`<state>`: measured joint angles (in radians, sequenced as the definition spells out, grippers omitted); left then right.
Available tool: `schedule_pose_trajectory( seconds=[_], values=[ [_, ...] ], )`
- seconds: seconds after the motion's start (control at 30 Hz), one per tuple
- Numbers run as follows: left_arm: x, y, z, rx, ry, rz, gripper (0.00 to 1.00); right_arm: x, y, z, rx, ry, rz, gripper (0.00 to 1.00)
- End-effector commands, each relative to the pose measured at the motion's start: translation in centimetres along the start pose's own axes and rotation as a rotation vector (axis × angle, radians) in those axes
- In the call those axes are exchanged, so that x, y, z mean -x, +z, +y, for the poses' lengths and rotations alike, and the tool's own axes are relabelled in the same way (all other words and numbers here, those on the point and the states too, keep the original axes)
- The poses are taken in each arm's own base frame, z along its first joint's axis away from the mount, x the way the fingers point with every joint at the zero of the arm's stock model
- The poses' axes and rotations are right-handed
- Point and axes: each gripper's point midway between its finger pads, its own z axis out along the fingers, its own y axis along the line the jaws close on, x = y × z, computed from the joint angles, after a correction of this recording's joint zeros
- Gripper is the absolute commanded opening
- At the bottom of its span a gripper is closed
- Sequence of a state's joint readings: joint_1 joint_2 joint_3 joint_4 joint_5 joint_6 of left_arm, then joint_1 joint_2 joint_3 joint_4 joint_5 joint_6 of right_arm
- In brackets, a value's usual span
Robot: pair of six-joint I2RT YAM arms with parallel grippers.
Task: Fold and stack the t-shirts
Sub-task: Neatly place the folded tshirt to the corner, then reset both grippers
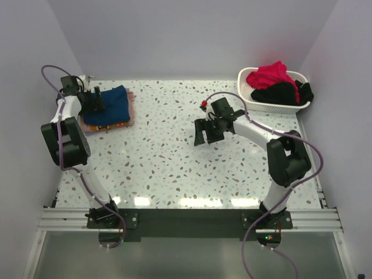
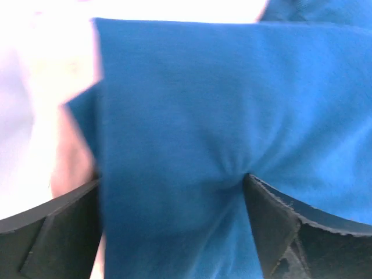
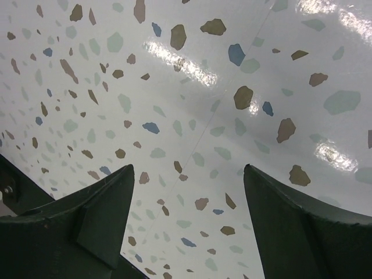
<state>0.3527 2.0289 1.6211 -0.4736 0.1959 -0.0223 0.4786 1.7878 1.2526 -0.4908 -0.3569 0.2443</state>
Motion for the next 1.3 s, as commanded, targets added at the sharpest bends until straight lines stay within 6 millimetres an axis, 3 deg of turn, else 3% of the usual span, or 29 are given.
schedule_pose_trajectory(
  seconds=[0.0, 0.07, 0.13, 0.17, 0.2, 0.23, 0.27, 0.3, 0.4, 0.47, 0.5, 0.53, 0.6, 0.63, 0.7, 0.73, 0.83, 1.03, 1.27],
  values=[
    [4.1, -3.8, 2.6, 0.170, -0.095, -0.159, 1.00, 1.4, -2.8, 0.8, -0.011, -0.048, -0.073, 0.80],
    [4.2, -5.4, 3.0, 0.208, -0.132, -0.185, 1.00, 1.6, -3.5, 0.6, -0.031, -0.061, -0.077, 0.82],
    [5.4, -8.9, 3.0, 0.253, -0.167, -0.261, 1.00, 2.1, -4.4, 0.5, -0.055, -0.069, -0.100, 0.84],
    [4.1, -9.4, 3.1, 0.279, -0.179, -0.253, 1.00, 2.2, -4.7, 0.4, -0.065, -0.075, -0.108, 0.85],
    [5.3, -12.4, 2.9, 0.307, -0.181, -0.337, 1.00, 2.4, -5.0, 0.4, -0.073, -0.082, -0.117, 0.87],
    [5.1, -13.6, 2.7, 0.380, -0.166, -0.369, 1.00, 2.7, -5.5, 0.4, -0.078, -0.088, -0.135, 0.88],
    [3.4, -13.9, 2.6, 0.414, -0.150, -0.359, 1.00, 2.9, -5.9, 0.1, -0.099, -0.092, -0.150, 0.90],
    [4.3, -16.6, 1.8, 0.426, -0.136, -0.440, 1.00, 3.0, -6.1, -0.1, -0.108, -0.095, -0.158, 0.91],
    [2.7, -18.5, -1.8, 0.398, -0.072, -0.460, 1.00, 3.5, -7.1, -0.6, -0.134, -0.103, -0.199, 0.94],
    [1.2, -18.4, -5.3, 0.331, -0.023, -0.443, 1.00, 3.8, -8.0, -0.7, -0.147, -0.108, -0.239, 0.95],
    [0.9, -19.4, -6.8, 0.296, -0.018, -0.465, 1.00, 4.0, -8.4, -0.9, -0.155, -0.105, -0.256, 0.96],
    [0.2, -19.6, -9.8, 0.230, 0.022, -0.466, 1.00, 4.0, -8.5, -1.0, -0.161, -0.106, -0.267, 0.97],
    [-1.3, -20.4, -12.9, 0.149, 0.047, -0.478, 1.00, 4.4, -9.6, -1.1, -0.180, -0.103, -0.314, 0.98],
    [-2.5, -20.5, -16.0, 0.061, 0.065, -0.470, 1.00, 4.3, -9.8, -1.4, -0.188, -0.097, -0.328, 0.98],
    [-4.6, -20.5, -18.8, -0.025, 0.068, -0.443, 1.00, 4.6, -10.9, -1.5, -0.205, -0.088, -0.376, 0.99],
    [-6.0, -20.7, -21.3, -0.085, 0.099, -0.426, 1.00, 4.4, -10.9, -1.7, -0.212, -0.081, -0.387, 0.99],
    [-9.1, -20.8, -24.9, -0.168, 0.130, -0.383, 1.00, 4.3, -11.8, -1.8, -0.222, -0.065, -0.432, 0.99],
    [-11.6, -22.0, -29.4, -0.308, 0.171, -0.367, 1.00, 3.3, -11.8, -2.3, -0.234, -0.030, -0.444, 0.99],
    [-14.7, -21.7, -32.0, -0.442, 0.203, -0.320, 1.00, 1.2, -11.4, -3.3, -0.259, 0.014, -0.439, 0.99]
  ],
)
